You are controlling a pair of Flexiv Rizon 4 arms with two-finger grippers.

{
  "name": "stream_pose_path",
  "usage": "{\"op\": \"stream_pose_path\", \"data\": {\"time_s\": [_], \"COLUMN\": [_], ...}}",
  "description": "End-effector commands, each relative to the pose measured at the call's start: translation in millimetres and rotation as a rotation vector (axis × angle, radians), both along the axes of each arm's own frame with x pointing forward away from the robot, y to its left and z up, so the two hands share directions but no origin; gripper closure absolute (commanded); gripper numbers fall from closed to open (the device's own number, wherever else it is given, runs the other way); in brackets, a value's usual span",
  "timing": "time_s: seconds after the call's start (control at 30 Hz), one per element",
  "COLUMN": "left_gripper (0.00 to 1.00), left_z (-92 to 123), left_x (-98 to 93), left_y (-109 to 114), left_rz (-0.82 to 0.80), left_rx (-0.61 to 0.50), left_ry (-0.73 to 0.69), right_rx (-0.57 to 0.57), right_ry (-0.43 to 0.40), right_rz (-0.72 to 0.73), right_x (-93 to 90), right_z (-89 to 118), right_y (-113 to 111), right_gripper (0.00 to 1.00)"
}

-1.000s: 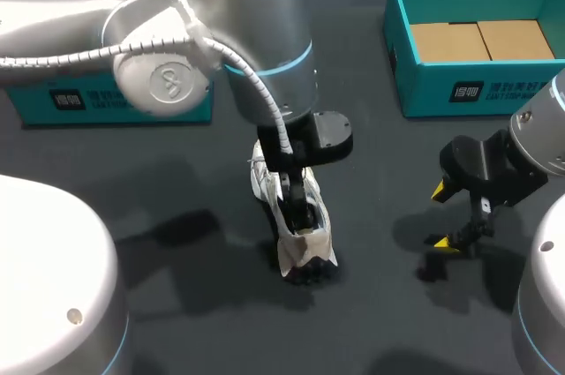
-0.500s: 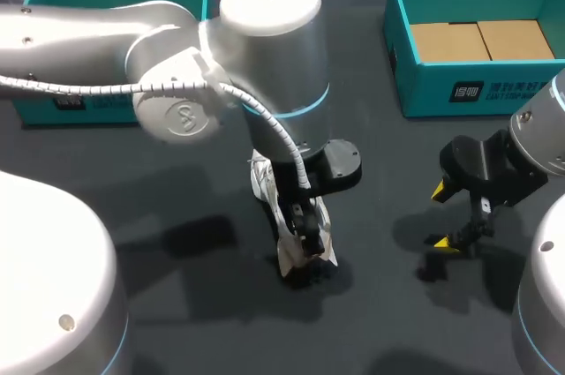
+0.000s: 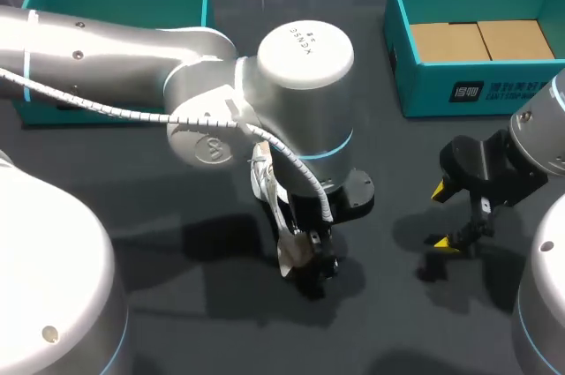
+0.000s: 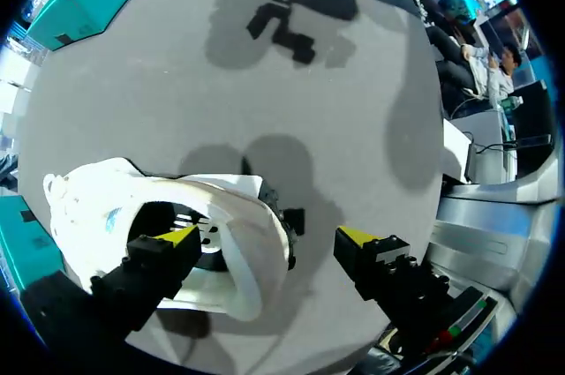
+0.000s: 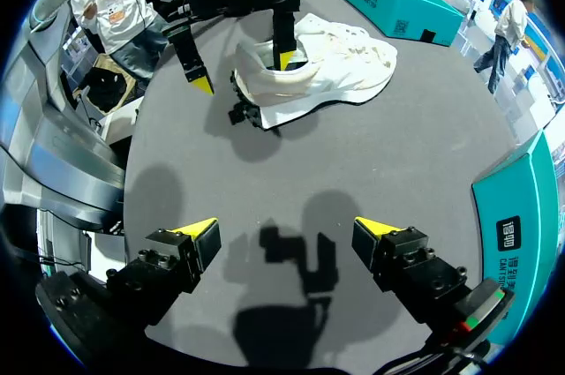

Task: Take the shoe out of the shoebox, open the shoe tongue, remove and reinsert the insole, then place the shoe into the shoebox

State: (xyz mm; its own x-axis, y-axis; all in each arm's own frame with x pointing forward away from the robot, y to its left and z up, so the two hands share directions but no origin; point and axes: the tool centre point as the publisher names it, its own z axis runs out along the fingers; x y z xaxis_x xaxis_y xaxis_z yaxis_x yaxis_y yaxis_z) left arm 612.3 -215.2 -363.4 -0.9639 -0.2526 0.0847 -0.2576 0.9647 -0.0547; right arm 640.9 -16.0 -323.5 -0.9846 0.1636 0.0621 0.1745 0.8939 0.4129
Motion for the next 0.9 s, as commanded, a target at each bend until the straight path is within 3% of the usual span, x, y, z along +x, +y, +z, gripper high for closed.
{"op": "stream_pose_path", "data": {"time_s": [0.03,0.37,0.9], "left_gripper": [0.0,0.0,0.16], "left_z": [-14,-23,-23], "left_x": [-3.8,-7.0,-2.6], "left_y": [1,5,-1], "left_rz": [0.012,0.011,-0.04], "left_rx": [-0.011,-0.031,0.004], "left_ry": [-0.008,-0.027,-0.029], "right_rx": [-0.002,-0.002,-0.002], "right_ry": [-0.003,-0.003,-0.003], "right_rz": [-0.002,-0.002,-0.002], "right_x": [-2.0,-2.0,-2.0], "right_z": [0,0,0], "right_y": [0,0,0], "right_gripper": [0.0,0.0,0.0]}}
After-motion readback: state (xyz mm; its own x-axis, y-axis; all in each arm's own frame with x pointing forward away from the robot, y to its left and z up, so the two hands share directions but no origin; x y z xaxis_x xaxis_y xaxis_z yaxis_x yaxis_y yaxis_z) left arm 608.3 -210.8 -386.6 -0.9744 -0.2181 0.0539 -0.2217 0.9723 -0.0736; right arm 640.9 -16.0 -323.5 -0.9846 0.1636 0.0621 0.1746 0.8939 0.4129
